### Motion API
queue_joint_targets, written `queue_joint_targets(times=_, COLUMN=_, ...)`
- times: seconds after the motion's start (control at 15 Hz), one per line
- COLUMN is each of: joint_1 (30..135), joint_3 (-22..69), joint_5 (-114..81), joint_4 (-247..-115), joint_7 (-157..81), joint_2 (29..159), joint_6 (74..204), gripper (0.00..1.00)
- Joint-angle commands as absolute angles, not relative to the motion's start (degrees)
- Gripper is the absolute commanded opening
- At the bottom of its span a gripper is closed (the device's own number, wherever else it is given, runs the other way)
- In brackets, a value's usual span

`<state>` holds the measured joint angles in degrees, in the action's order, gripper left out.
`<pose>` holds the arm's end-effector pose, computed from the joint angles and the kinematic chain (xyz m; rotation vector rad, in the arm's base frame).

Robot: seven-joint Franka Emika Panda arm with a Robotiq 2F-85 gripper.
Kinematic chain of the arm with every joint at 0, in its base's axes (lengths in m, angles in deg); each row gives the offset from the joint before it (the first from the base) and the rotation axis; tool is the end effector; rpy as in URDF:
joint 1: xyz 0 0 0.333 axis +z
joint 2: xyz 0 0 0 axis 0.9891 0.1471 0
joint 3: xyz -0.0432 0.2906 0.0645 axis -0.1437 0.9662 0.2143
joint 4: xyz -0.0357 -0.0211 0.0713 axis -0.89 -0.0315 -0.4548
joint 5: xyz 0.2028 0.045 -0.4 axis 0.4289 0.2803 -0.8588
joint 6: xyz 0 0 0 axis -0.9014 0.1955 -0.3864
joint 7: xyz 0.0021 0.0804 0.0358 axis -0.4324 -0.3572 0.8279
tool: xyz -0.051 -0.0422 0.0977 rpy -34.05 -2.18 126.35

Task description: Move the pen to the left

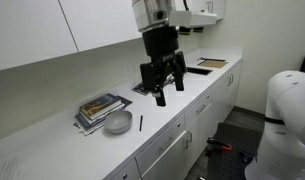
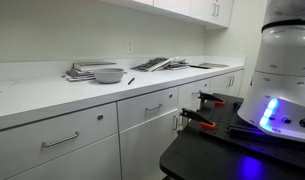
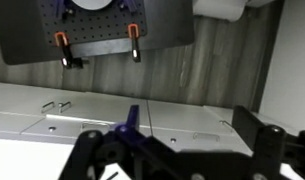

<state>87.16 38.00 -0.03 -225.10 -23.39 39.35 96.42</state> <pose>0.3820 0.1411 0.5069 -3.0401 0.1886 0.2316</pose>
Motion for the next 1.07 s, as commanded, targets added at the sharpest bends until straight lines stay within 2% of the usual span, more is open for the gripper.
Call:
queue_joint_targets(times=0.0, joint_1=83.81, joint_3=41.21, joint_5=1.72, joint_4=-228.25, joint_7=-16.53, joint_2=41.99, joint_6=109.48, gripper=1.0)
queue_joint_targets(times=0.53, joint_1=75.79, joint_3=41.45, joint_5=-5.61, joint_4=-229.79, joint_7=0.42, joint_2=65.61, joint_6=147.15, gripper=1.0)
queue_joint_targets(times=0.8, joint_1=72.71, joint_3=37.56, joint_5=-18.8, joint_4=-226.01, joint_7=15.81, joint_2=75.59, joint_6=155.34, gripper=1.0)
queue_joint_targets(times=1.0, joint_1=74.16, joint_3=31.84, joint_5=-29.48, joint_4=-221.94, joint_7=29.63, joint_2=80.97, joint_6=154.49, gripper=1.0)
